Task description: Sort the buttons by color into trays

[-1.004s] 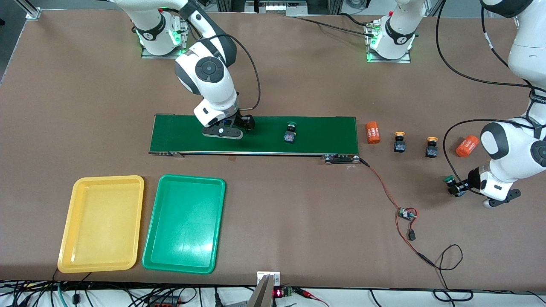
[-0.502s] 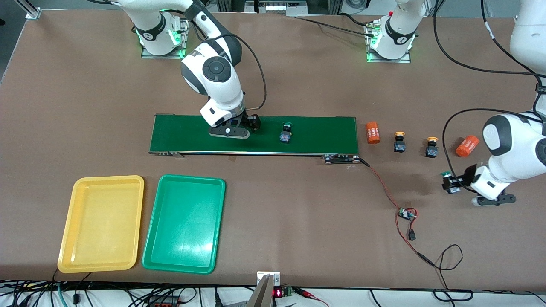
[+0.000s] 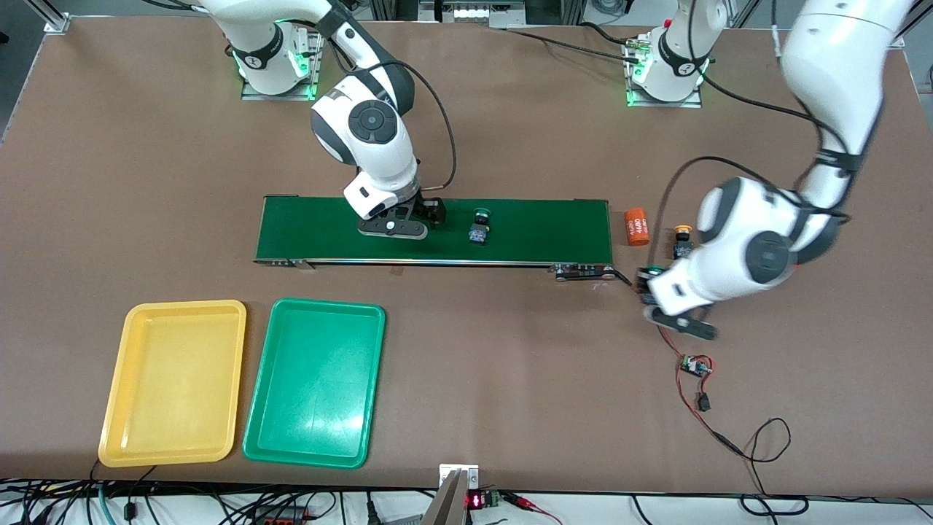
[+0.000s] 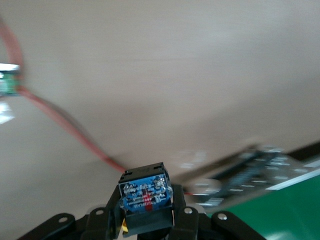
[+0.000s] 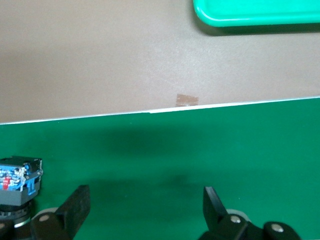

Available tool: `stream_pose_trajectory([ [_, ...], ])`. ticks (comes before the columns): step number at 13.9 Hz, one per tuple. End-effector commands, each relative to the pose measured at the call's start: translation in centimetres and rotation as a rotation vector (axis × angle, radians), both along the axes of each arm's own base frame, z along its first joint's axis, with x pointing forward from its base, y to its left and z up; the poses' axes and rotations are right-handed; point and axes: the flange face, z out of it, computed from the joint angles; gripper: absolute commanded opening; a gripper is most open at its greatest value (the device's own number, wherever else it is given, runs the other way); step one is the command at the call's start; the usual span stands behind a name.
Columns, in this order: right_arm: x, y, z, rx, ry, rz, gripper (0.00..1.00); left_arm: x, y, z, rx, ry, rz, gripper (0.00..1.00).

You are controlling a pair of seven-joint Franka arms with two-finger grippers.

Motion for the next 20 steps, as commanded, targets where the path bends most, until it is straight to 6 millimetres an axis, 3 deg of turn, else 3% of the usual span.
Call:
stream_pose_trajectory([
  [1, 0.2, 0.4, 0.1, -0.019, -0.007, -0.007, 1.0, -2.9, -5.0, 2.0, 0.054, 0.009, 0.023, 0.02],
  [4, 0.2, 0.4, 0.0, -0.024, -0.003, -0.009, 1.0, -6.1, -7.6, 1.4, 0.059, 0.038, 0.025, 0.02],
  [10, 0.2, 0.3, -0.5, -0.058, -0.033, 0.039, 1.0, -11.8, -10.2, -0.1, 0.027, 0.009, 0.052, 0.04],
  [12, 0.3, 0.3, -0.9, -0.082, -0.052, 0.077, 1.0, -12.2, -10.6, -0.5, 0.018, 0.0, 0.058, 0.06],
  [13, 0.3, 0.2, -1.0, -0.089, -0.056, 0.087, 1.0, -12.5, -10.7, -0.8, 0.015, -0.003, 0.058, 0.15],
  [15, 0.3, 0.3, -1.2, -0.088, -0.056, 0.09, 1.0, -12.8, -11.0, -1.5, 0.016, 0.01, 0.05, 0.43],
  [17, 0.3, 0.3, -1.1, -0.084, -0.056, 0.088, 1.0, -12.7, -10.9, -1.2, 0.015, 0.005, 0.05, 0.9],
  [18, 0.3, 0.3, -1.0, -0.081, -0.056, 0.084, 1.0, -12.5, -10.9, -0.9, 0.015, 0.0, 0.046, 1.0],
  [20, 0.4, 0.4, -1.0, -0.079, -0.056, 0.077, 1.0, -12.4, -11.0, -0.1, 0.008, -0.004, 0.057, 1.0],
])
